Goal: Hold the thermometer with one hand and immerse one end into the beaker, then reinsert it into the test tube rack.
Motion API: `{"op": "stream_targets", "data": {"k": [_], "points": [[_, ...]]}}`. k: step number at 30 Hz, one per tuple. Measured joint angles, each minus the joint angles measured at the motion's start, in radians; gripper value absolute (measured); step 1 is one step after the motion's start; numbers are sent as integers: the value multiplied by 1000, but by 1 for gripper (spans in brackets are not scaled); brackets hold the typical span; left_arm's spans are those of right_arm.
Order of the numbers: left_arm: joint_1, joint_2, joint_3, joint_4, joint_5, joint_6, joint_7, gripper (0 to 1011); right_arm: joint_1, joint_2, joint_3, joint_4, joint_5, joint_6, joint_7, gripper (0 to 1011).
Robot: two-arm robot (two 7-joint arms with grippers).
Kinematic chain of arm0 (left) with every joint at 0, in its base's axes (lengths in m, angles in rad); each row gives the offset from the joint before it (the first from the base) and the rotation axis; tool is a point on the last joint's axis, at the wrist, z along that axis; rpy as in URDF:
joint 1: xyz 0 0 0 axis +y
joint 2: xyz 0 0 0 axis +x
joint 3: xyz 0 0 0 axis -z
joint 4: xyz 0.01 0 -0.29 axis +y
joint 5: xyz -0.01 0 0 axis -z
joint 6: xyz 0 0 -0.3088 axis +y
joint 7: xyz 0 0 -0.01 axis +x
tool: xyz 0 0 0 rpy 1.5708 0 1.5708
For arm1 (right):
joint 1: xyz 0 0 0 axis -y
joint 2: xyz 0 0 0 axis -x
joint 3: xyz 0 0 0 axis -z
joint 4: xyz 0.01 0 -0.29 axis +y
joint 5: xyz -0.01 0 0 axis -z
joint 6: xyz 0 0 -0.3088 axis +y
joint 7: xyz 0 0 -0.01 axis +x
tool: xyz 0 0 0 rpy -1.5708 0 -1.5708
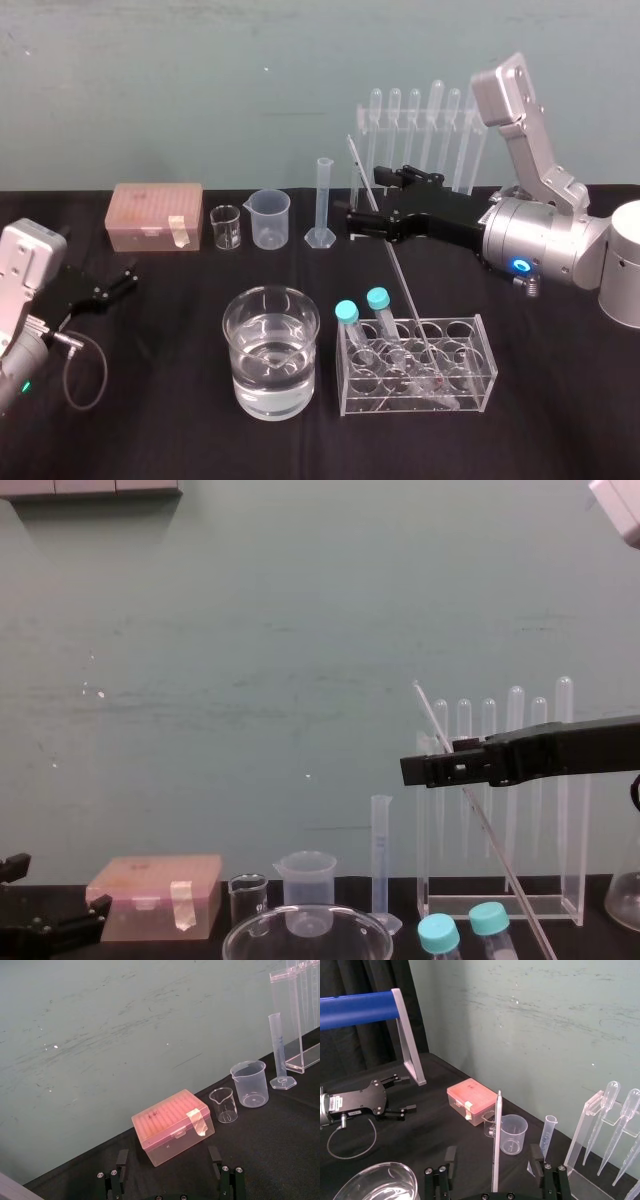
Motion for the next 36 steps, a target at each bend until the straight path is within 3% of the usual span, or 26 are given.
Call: {"op": "stream_targets", "data": {"k": [7,19,30,36], "points": [[0,0,0,0,0,0,0,1008,0,0,1,1,0,-2,0,787],[0,0,0,0,0,0,0,1008,-1,0,1,1,1,-3,0,361],[0,0,0,0,0,0,0,1008,-1,0,1,1,2,-4,0,58],[0,0,0,0,0,0,0,1008,-27,-5,25,-5,23,-19,-10,57]]}}
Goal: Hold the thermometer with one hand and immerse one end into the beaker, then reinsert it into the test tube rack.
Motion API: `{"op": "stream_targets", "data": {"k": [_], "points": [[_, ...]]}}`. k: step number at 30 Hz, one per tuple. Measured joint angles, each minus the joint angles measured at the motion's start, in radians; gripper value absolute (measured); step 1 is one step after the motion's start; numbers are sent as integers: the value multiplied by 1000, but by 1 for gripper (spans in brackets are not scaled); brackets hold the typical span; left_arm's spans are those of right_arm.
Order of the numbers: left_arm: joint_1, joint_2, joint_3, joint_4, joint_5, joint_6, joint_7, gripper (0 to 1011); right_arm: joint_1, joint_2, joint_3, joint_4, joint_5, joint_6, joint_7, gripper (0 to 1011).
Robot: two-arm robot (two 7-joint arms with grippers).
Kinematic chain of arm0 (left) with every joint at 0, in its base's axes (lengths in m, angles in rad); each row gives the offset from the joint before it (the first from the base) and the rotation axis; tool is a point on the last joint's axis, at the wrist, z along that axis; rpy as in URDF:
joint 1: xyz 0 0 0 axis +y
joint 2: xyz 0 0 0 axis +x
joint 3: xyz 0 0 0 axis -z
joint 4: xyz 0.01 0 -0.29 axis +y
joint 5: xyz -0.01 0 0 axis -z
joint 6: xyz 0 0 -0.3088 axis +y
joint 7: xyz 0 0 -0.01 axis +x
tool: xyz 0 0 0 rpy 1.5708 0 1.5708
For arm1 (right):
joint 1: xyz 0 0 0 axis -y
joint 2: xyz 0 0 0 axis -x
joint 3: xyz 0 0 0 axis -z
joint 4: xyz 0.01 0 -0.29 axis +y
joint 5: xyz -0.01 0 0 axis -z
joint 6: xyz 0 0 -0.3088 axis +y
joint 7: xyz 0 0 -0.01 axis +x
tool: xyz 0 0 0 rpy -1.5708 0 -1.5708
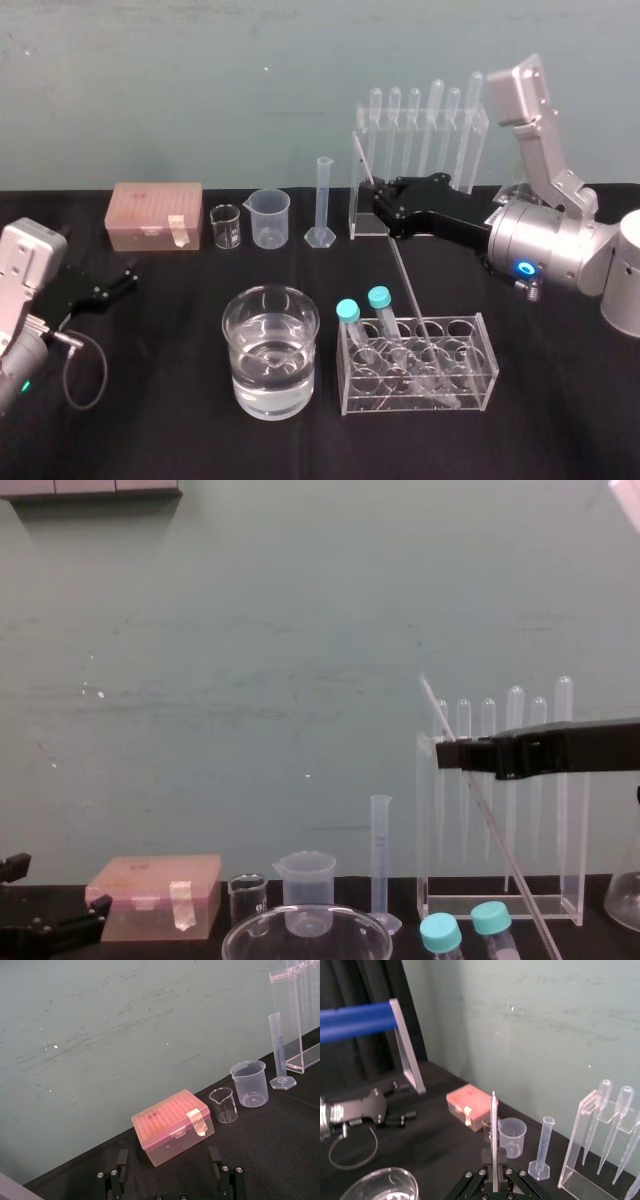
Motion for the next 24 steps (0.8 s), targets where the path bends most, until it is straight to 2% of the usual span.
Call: {"op": "stream_targets", "data": {"k": [3,5,7,9,11,13,14,17,21,24], "points": [[0,0,0,0,0,0,0,1008,-36,-11,38,-13,39,-44,-6,56],[0,0,0,0,0,0,0,1008,-43,-14,46,-16,50,-57,-5,56],[0,0,0,0,0,0,0,1008,-69,-18,78,-34,90,-105,5,56],[0,0,0,0,0,0,0,1008,-82,-17,92,-46,108,-127,10,56],[0,0,0,0,0,0,0,1008,-96,-14,106,-60,122,-151,15,57],[0,0,0,0,0,0,0,1008,-124,-1,135,-93,138,-214,25,56],[0,0,0,0,0,0,0,1008,-124,-1,135,-93,138,-214,25,56],[0,0,0,0,0,0,0,1008,-159,17,176,-137,155,-288,43,56],[0,0,0,0,0,0,0,1008,-174,26,214,-173,176,-337,56,56],[0,0,0,0,0,0,0,1008,-166,27,233,-191,190,-354,61,56]]}}
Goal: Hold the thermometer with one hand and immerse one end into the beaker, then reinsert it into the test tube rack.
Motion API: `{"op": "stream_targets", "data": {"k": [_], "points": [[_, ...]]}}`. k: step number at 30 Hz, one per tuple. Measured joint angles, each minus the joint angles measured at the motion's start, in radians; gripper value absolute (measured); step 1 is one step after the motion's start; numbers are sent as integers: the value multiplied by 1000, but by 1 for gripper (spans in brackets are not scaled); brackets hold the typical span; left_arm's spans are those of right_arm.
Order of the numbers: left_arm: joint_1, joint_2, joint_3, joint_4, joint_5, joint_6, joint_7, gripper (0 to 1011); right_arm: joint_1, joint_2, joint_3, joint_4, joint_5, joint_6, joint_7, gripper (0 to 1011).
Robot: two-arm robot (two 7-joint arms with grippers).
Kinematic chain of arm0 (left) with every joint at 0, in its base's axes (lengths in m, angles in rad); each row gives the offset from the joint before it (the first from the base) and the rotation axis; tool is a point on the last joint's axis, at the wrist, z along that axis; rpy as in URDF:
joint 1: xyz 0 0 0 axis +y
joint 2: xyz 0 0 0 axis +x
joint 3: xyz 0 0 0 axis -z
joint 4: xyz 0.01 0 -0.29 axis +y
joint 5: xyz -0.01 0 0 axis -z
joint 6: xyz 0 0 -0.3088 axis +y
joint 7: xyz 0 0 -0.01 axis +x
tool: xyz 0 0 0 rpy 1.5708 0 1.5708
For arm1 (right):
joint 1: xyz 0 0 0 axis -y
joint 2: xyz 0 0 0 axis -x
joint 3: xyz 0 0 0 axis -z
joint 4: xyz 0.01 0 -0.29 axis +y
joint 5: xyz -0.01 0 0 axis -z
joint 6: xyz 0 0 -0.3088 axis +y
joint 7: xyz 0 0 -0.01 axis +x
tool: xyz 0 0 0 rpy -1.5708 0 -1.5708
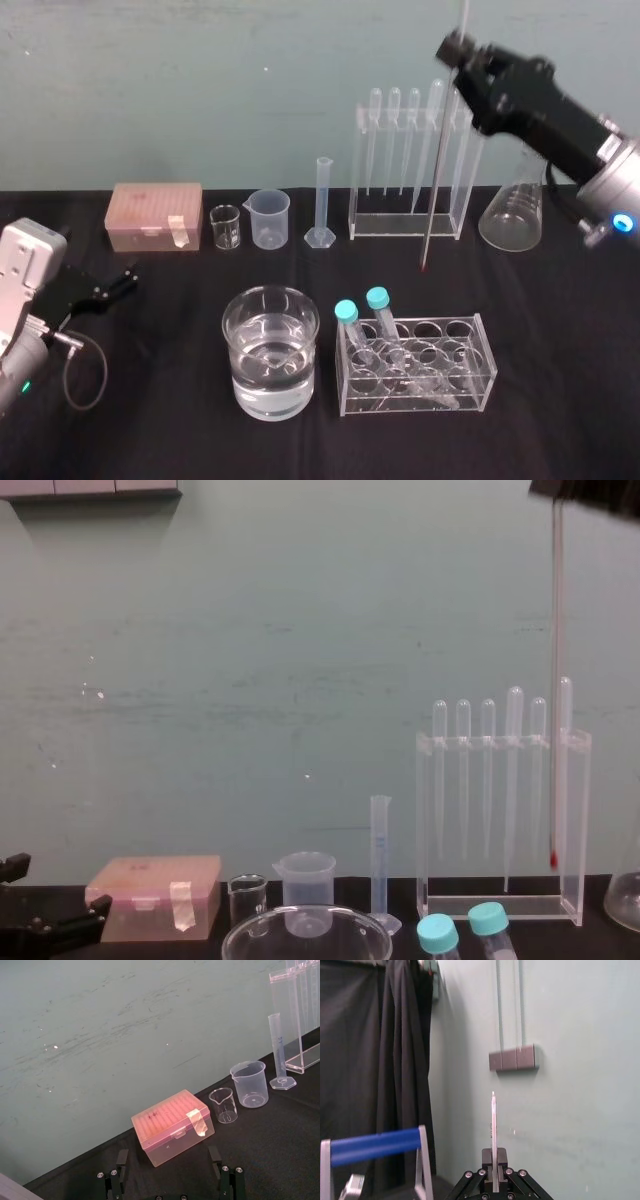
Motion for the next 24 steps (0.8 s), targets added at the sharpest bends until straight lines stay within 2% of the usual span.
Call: {"op": "stream_targets", "data": {"k": [6,12,14,18,21,24], "points": [[0,0,0,0,0,0,0,1008,75,-15,6,0,9,-6,0,57],[0,0,0,0,0,0,0,1008,156,-56,-34,30,10,-12,20,56],[0,0,0,0,0,0,0,1008,191,-86,-80,44,22,-5,46,56],[0,0,0,0,0,0,0,1008,216,-112,-133,55,39,9,80,56],[0,0,0,0,0,0,0,1008,244,-141,-197,77,53,26,121,56],[0,0,0,0,0,0,0,1008,254,-153,-242,95,60,43,145,56]]}}
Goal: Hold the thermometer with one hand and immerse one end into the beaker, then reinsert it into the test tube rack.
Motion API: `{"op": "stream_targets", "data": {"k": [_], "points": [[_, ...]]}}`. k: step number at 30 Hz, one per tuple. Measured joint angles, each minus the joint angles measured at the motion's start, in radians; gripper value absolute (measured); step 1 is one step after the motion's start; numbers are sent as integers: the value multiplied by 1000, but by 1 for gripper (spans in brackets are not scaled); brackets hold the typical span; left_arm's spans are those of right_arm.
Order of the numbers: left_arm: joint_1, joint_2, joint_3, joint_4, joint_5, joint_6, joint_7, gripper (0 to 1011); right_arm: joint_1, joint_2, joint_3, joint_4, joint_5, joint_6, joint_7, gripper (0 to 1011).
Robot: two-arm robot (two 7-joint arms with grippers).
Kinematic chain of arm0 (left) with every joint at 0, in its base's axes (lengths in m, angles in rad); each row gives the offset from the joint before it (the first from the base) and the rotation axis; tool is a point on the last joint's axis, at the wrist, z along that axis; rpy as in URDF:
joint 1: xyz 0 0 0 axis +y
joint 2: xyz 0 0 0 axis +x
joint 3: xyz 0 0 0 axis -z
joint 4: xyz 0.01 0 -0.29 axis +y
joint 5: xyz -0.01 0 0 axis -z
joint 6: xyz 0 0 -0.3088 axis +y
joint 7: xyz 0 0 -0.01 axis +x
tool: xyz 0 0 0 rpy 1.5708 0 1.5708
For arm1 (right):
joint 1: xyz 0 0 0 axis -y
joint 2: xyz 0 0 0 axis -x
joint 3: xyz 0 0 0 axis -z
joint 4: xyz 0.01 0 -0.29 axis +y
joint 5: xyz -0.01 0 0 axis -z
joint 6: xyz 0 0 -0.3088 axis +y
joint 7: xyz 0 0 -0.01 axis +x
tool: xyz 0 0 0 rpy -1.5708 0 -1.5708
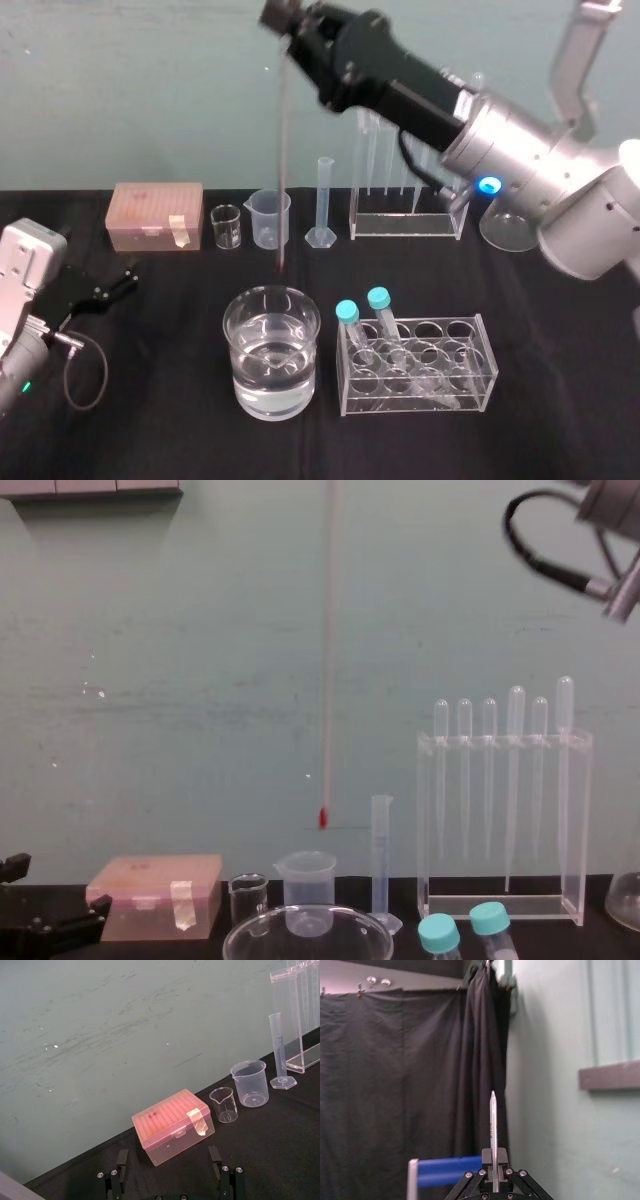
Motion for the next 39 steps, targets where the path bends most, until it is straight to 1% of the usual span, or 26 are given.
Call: {"op": "stream_targets", "data": {"k": [1,2,3,4,9,12,16,18,22,27,39], "points": [[0,0,0,0,0,0,0,1008,0,0,0,0,0,0,0,56],[0,0,0,0,0,0,0,1008,4,-3,-20,11,2,8,10,56],[0,0,0,0,0,0,0,1008,6,-4,-26,17,3,12,13,56],[0,0,0,0,0,0,0,1008,11,-6,-45,34,3,17,21,56],[0,0,0,0,0,0,0,1008,20,-8,-90,89,-12,18,39,56],[0,0,0,0,0,0,0,1008,23,-11,-112,125,-24,7,51,56],[0,0,0,0,0,0,0,1008,19,-19,-133,173,-48,-33,74,56],[0,0,0,0,0,0,0,1008,12,-24,-140,194,-63,-52,80,56],[0,0,0,0,0,0,0,1008,1,-28,-148,217,-83,-70,89,56],[0,0,0,0,0,0,0,1008,-7,-33,-151,240,-99,-81,99,56],[0,0,0,0,0,0,0,1008,-18,-49,-145,272,-109,-82,108,56]]}}
